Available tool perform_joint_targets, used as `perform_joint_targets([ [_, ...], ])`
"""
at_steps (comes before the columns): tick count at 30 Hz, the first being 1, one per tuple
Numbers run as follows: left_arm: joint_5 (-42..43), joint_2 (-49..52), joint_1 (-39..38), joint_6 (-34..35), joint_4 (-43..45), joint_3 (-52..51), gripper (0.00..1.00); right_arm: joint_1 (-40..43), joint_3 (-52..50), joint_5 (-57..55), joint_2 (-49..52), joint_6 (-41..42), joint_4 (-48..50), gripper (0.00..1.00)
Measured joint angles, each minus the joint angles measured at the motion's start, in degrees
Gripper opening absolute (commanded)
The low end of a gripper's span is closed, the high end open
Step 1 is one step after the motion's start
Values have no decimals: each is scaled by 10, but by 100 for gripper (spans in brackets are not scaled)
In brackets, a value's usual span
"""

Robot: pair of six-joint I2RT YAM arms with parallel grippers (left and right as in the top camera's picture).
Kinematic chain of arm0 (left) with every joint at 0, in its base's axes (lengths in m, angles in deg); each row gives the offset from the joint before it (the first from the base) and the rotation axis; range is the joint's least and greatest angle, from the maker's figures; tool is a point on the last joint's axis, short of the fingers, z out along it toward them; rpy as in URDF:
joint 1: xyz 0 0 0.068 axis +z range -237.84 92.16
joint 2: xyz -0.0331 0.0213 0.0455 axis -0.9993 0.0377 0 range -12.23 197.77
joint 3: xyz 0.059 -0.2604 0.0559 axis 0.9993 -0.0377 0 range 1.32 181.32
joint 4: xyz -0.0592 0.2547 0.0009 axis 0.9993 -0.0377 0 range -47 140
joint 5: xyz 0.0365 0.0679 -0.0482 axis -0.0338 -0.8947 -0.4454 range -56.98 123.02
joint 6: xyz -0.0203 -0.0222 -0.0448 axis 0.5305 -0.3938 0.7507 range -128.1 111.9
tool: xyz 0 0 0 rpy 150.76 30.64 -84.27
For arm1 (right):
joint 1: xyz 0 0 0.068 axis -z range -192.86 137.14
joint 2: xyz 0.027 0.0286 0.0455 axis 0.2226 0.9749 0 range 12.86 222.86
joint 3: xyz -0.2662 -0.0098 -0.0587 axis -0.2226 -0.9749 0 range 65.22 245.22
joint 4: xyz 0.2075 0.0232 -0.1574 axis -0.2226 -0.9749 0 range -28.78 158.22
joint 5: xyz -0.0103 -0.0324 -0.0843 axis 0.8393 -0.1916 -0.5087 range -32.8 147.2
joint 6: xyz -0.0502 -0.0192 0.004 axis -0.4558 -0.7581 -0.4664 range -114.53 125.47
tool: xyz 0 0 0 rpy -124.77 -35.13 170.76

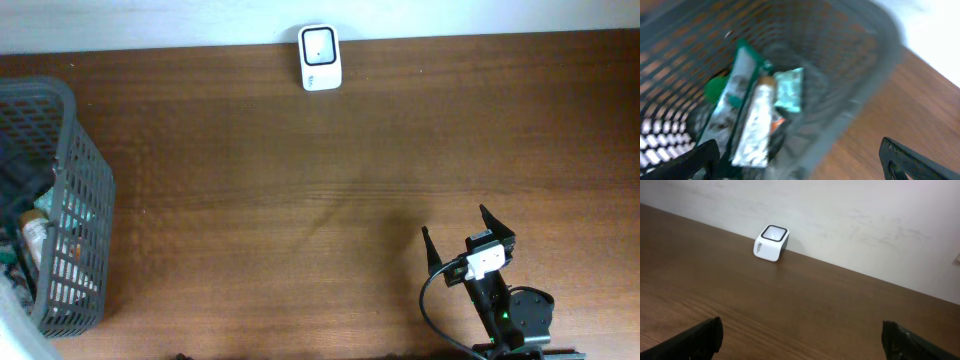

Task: Scan the item barcode
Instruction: 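Move the left gripper into the grey basket toward the green packet, then grasp the green-and-white packet with the left gripper and lift it out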

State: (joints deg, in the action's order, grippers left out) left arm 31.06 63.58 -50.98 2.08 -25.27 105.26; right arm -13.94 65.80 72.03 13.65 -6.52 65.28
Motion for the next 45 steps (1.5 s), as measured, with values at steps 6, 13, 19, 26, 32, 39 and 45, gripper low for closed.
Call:
perform_joint_targets([
  [6, 15, 43, 86, 2, -3, -16, 99, 0, 0, 0, 0, 0, 0, 98],
  [13, 44, 80, 172, 7, 45, -110, 99, 0, 0, 0, 0, 0, 0, 98],
  [19, 43, 80, 212, 14, 87, -168, 91, 0, 0, 0, 0, 0, 0, 98],
  [26, 13, 80, 222, 5, 185, -270, 95, 0, 0, 0, 0, 0, 0, 98],
  [32, 8, 89, 223, -68, 246, -326, 91, 0, 0, 0, 0, 0, 0, 98],
  [39, 4, 151, 223, -134, 260, -326, 86, 0, 0, 0, 0, 0, 0, 98],
  [45, 4, 181, 223, -141, 274, -326, 80, 0, 0, 0, 0, 0, 0, 98],
])
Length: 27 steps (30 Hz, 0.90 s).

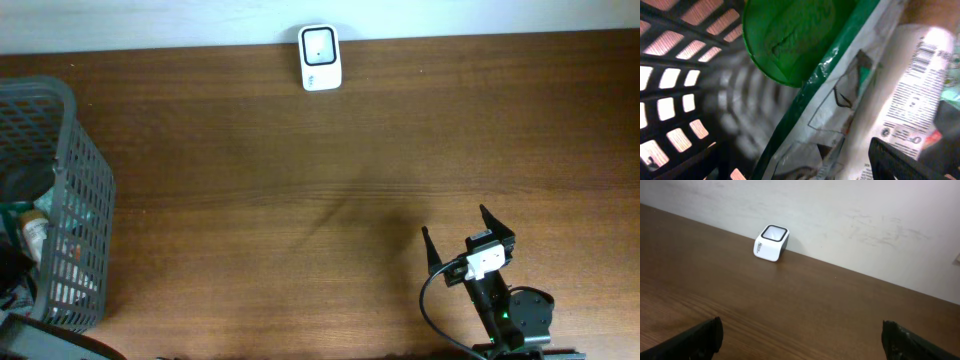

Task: Scan the item barcode
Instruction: 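Grasp the green-and-white packet with the left gripper and lift it out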

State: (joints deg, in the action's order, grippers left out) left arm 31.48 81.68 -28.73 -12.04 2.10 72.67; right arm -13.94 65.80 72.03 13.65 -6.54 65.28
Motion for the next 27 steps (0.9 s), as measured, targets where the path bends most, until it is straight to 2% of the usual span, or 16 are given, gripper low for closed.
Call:
perform_joint_targets([
  [2, 2, 12, 0, 0, 0, 0, 74, 0, 0, 0, 0, 0, 0, 98],
  [3, 7, 23, 0, -4, 0, 0, 62, 0, 0, 0, 0, 0, 0, 98],
  [5, 17, 40, 0, -7, 0, 0, 30, 0, 0, 0, 0, 0, 0, 98],
  [7, 23, 45, 0, -6, 1, 0, 7, 0, 0, 0, 0, 0, 0, 98],
  [8, 26, 46, 0, -7, 1, 0, 0, 0, 0, 0, 0, 0, 0, 98],
  [13, 37, 43, 0, -5, -13, 7, 0, 0, 0, 0, 0, 0, 0, 98],
  [18, 68, 13, -11, 20, -75, 119, 0, 0, 0, 0, 0, 0, 0, 98],
  [21, 106, -38, -54, 36, -101, 235, 0, 0, 0, 0, 0, 0, 0, 98],
  [27, 127, -91, -158, 42, -151, 347, 0, 0, 0, 0, 0, 0, 0, 98],
])
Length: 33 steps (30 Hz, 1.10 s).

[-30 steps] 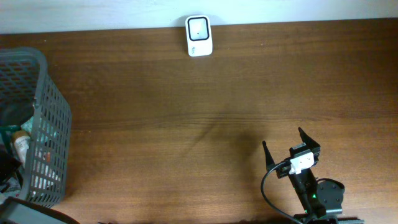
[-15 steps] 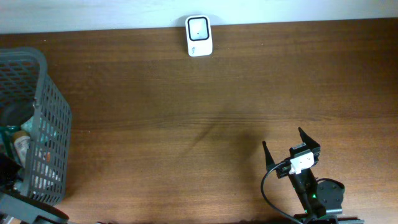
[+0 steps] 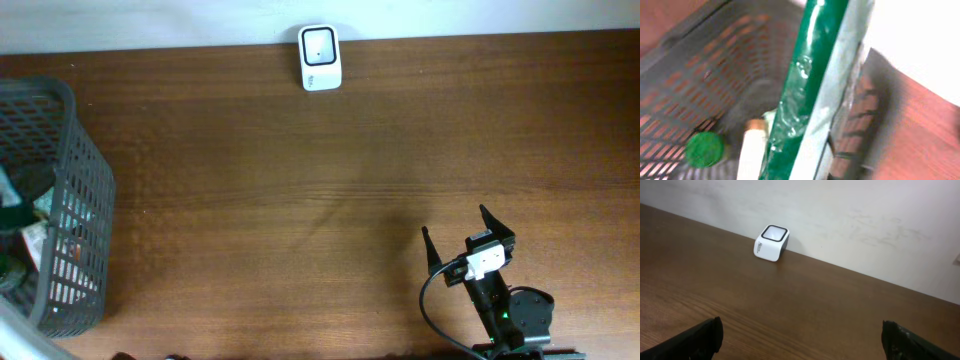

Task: Scan the item barcode
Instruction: 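Grasp the green-and-white packet with the left gripper and lift it out, then lower the green packet onto the table center and release it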

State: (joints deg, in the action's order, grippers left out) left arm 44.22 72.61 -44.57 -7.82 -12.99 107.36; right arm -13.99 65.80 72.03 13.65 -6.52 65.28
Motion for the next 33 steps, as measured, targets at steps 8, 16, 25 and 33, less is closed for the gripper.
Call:
perform_joint_targets([
  [8, 34, -38, -164, 0, -13, 16, 0, 0, 0, 0, 0, 0, 0, 98],
  [16, 50, -26, -372, 0, -36, 16, 0, 0, 0, 0, 0, 0, 0, 98],
  [25, 82, 39, -476, 32, 32, -101, 0, 0, 0, 0, 0, 0, 0, 98],
  [33, 139, 42, -513, 120, 237, -338, 0, 0, 0, 0, 0, 0, 0, 98],
])
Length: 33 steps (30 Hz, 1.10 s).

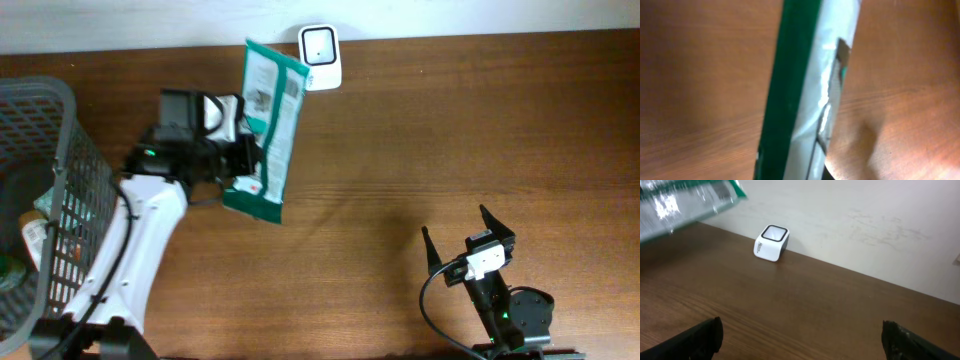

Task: Scan the item barcode
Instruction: 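Lower the green packet onto the table center and release it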

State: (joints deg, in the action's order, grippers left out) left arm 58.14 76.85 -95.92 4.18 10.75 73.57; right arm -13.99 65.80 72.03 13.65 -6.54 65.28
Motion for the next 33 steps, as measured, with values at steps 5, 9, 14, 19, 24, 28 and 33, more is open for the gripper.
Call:
perform_joint_targets([
  [5, -11, 0, -61, 58, 114, -97, 0, 0, 0, 0, 0, 0, 0, 98],
  [9, -29, 0, -97, 107, 165, -139, 0, 0, 0, 0, 0, 0, 0, 98],
  [14, -64, 0, -136, 192, 193, -176, 0, 0, 0, 0, 0, 0, 0, 98],
  [19, -94, 6, -165, 250, 228, -202, 0, 0, 0, 0, 0, 0, 0, 98],
  [24, -102, 43, -195, 289, 259, -203, 32, 0, 0, 0, 0, 0, 0, 98],
  [28, -102, 63, -203, 306, 260, -203, 58, 0, 0, 0, 0, 0, 0, 98],
  [33, -111, 49, -202, 287, 224, -200, 77, 0, 0, 0, 0, 0, 0, 98],
])
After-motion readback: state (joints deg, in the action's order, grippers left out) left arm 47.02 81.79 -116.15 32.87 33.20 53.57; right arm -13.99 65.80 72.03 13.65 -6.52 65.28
